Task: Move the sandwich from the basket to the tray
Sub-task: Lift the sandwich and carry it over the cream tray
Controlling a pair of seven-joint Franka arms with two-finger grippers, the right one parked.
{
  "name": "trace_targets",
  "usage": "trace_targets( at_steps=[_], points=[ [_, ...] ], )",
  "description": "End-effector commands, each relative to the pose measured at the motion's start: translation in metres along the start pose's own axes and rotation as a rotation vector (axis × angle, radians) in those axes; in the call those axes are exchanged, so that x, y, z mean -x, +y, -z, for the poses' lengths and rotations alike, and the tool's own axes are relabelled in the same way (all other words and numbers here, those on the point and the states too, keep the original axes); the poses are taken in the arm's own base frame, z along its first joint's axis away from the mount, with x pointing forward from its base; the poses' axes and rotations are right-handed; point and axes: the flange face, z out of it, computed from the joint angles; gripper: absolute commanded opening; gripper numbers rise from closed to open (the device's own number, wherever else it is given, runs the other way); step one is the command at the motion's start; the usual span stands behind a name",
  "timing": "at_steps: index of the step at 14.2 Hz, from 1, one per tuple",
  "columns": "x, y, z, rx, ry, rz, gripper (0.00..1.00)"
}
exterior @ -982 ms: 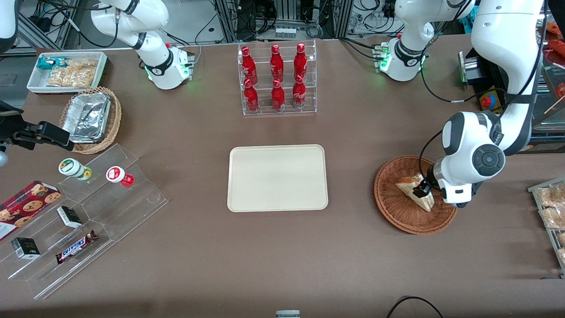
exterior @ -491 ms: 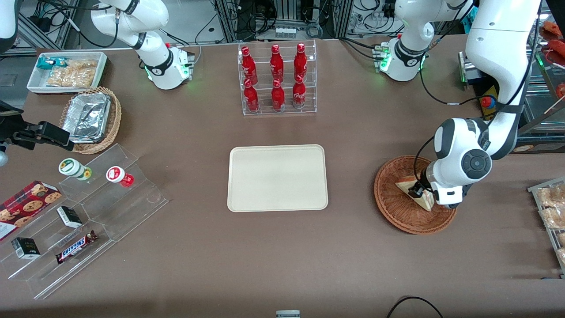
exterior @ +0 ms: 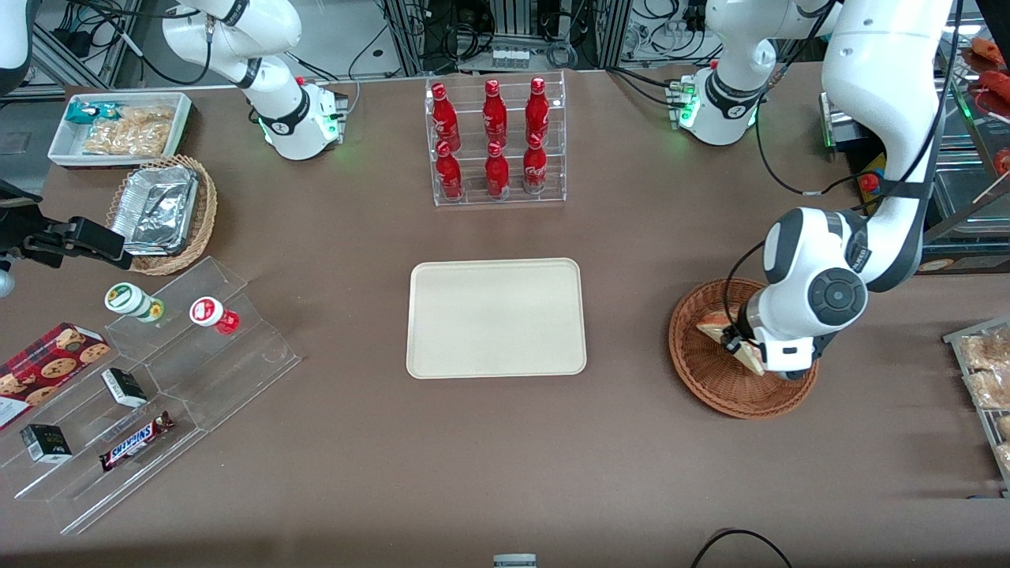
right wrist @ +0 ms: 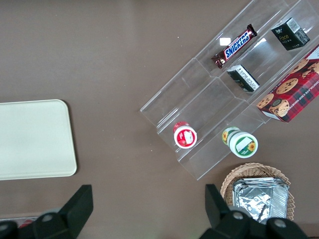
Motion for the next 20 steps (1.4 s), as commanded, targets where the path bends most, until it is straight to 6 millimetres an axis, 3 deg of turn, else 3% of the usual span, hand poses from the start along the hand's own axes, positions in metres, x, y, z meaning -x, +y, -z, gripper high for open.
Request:
trace_targets(
  at_steps=[1, 3, 6, 8, 10, 13, 16, 20],
  points=[
    [0.066, 0.051, 0.053, -0.007, 0.041, -0.103, 0.26],
    [0.124, 0.096, 0.061, 0.014, 0.062, -0.21, 0.26],
    [0.217, 0.164, 0.04, 0.028, 0.084, -0.371, 0.26],
    [0.259, 0.195, 0.019, 0.03, 0.095, -0.451, 0.26],
    [0.294, 0.211, -0.005, 0.015, 0.082, -0.561, 0.27],
    [0.33, 0.224, -0.036, 0.012, 0.038, -0.724, 0.27],
    [0.352, 0.235, -0.062, 0.015, 0.032, -0.754, 0.27],
    [0.361, 0.24, -0.076, 0.03, 0.033, -0.754, 0.3]
  ],
)
